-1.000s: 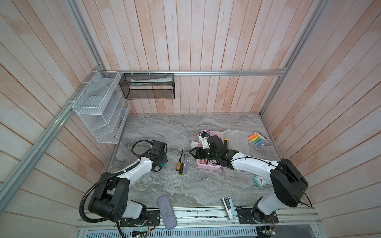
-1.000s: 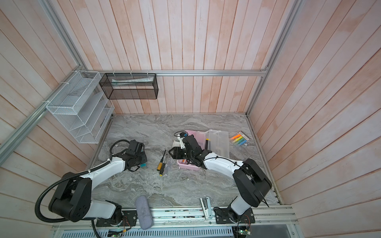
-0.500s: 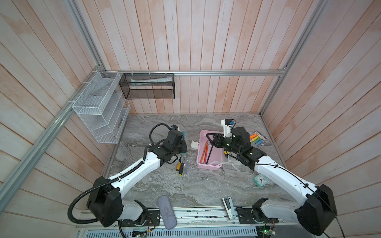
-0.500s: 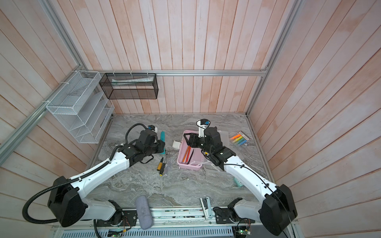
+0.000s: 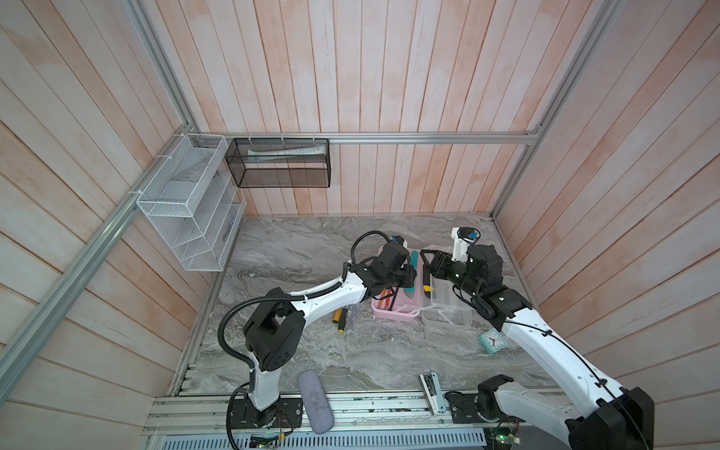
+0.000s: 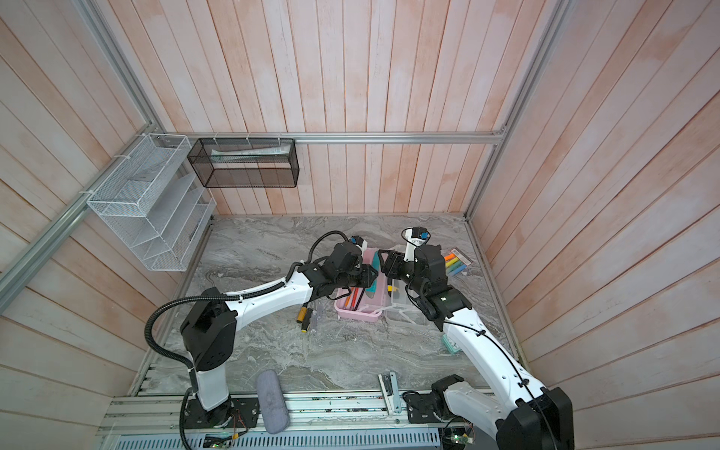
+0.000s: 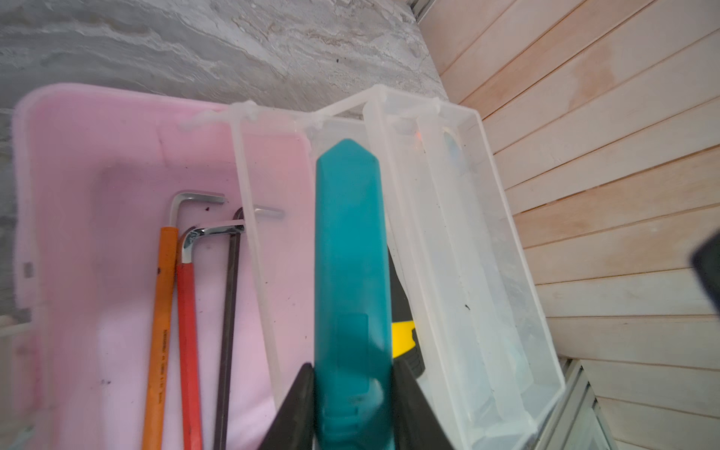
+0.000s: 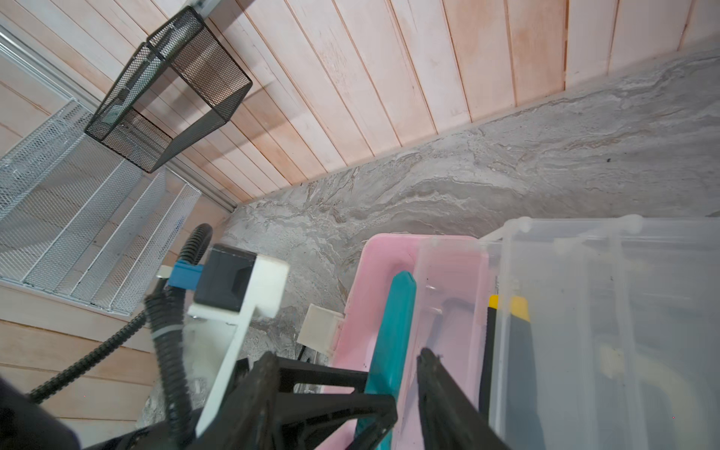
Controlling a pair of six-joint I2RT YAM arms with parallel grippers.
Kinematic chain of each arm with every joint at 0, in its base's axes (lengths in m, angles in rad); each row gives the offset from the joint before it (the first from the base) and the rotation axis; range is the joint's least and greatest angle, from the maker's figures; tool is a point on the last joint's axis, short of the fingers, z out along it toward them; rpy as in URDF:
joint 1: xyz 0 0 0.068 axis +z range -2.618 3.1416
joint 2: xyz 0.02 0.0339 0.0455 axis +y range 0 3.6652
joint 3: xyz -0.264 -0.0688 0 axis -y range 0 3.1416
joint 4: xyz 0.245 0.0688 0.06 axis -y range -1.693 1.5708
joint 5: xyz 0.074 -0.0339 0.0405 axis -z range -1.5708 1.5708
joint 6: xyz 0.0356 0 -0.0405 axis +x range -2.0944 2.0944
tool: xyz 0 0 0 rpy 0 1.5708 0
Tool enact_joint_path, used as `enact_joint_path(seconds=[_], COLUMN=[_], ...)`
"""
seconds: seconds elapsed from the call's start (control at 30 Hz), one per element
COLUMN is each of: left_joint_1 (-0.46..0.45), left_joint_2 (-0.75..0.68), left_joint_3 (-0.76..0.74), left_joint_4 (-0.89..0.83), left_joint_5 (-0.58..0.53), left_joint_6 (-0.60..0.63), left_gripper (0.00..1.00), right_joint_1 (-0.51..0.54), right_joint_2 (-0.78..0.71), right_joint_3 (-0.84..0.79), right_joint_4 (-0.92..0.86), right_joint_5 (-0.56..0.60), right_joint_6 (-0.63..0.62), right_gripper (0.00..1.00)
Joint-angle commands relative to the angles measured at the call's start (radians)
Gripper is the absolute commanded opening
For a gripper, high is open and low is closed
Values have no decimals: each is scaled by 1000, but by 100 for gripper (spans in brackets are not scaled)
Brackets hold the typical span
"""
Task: Pack the tool kit
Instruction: 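Lift the teal knife and carry it into the clear compartment, then release the teal knife and return the left gripper toward the screwdrivers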
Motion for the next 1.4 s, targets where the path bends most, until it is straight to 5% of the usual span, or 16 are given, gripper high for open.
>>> enact_joint_path(seconds=[0.0,0.37,0.6,0.8,0.93,1.1,1.37], left_joint_1=[5,5,4,13,34,74,168], left_joint_2=[39,160,200,175,64,-171,-477], left_joint_3=[39,104,137,143,72,-156,-479], left_joint_4=[45,66,32,16,16,31,-67], left_joint_5=[21,31,42,40,12,-88,-206], left_joint_6=[-38,-76,-77,-48,34,148,185], left_gripper=[24,24,46,48,49,61,67], right_joint_1=[-19,-54,-64,-65,-65,-36,223], right_joint_2=[-23,-27,-27,-21,-1,49,196], right_joint_3=[-24,-83,-94,-76,-32,37,95], right_joint_4=[-15,24,26,20,-1,-27,-3], right_joint_5=[-14,-53,-61,-67,-81,-84,37], right_joint_6=[-9,0,1,-1,-7,-13,5], right_gripper=[56,56,57,57,57,56,55])
